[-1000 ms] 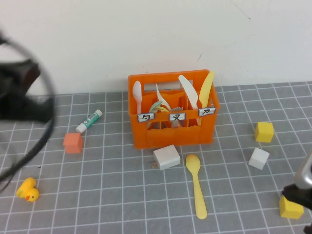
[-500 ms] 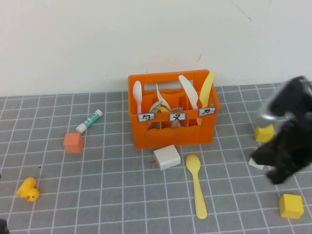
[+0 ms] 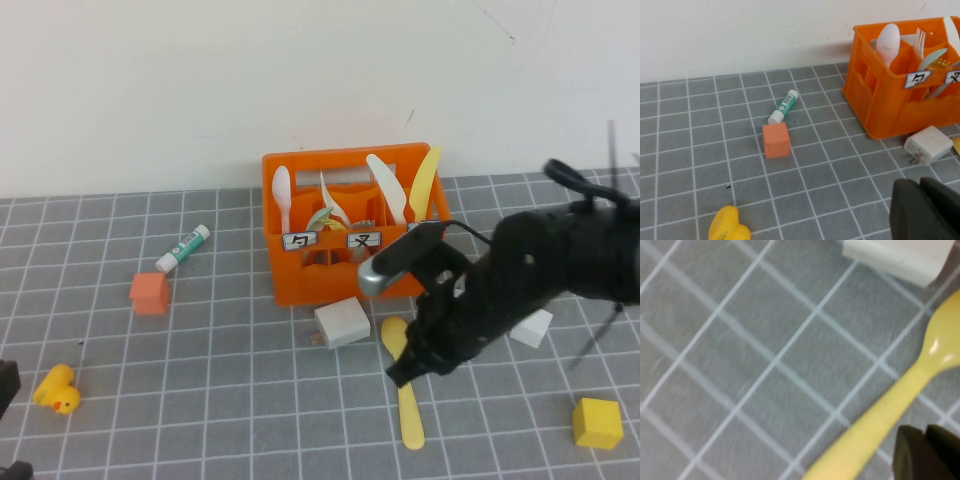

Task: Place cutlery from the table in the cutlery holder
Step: Pick up the spoon, then place the spoon on the box

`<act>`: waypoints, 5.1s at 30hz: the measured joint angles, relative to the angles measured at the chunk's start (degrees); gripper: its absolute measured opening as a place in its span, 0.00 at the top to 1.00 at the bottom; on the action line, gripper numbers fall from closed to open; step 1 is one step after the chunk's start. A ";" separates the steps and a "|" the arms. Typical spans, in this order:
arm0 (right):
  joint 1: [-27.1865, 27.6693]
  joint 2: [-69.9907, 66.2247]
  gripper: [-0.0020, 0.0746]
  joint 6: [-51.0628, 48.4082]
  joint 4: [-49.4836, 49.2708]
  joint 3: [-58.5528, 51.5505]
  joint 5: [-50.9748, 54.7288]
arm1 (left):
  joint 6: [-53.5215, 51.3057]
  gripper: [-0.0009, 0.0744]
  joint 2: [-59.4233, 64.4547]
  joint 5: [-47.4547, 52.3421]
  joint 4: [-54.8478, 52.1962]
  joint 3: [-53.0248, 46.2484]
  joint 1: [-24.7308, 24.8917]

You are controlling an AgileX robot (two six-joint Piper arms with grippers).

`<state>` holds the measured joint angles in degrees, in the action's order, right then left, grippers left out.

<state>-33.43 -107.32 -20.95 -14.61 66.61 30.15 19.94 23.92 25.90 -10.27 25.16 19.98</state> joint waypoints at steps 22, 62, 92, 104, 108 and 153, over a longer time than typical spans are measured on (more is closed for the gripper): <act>-1.83 -12.49 0.51 18.59 9.91 9.45 1.42 | 0.11 0.99 0.00 -0.11 1.05 0.00 0.00; -2.77 -11.16 0.51 10.45 13.47 11.14 11.00 | 0.15 0.99 0.00 -0.11 1.32 0.00 0.00; -2.77 -14.08 0.83 8.33 15.53 12.03 8.97 | 0.15 0.99 0.00 -0.11 1.32 0.00 0.00; -2.77 -4.85 0.83 7.76 13.80 11.55 8.50 | 0.15 0.99 0.00 -0.29 1.32 0.00 0.00; -2.77 0.40 0.83 6.58 9.45 11.55 7.76 | 0.15 0.99 0.00 -0.34 1.32 0.00 0.00; -9.33 4.40 0.83 -19.89 -12.64 11.10 -53.79 | -0.07 0.99 0.00 -1.84 0.41 0.00 0.00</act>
<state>-42.76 -102.92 -40.85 -27.25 77.71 -23.63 19.87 23.92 24.06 -9.85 25.16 19.98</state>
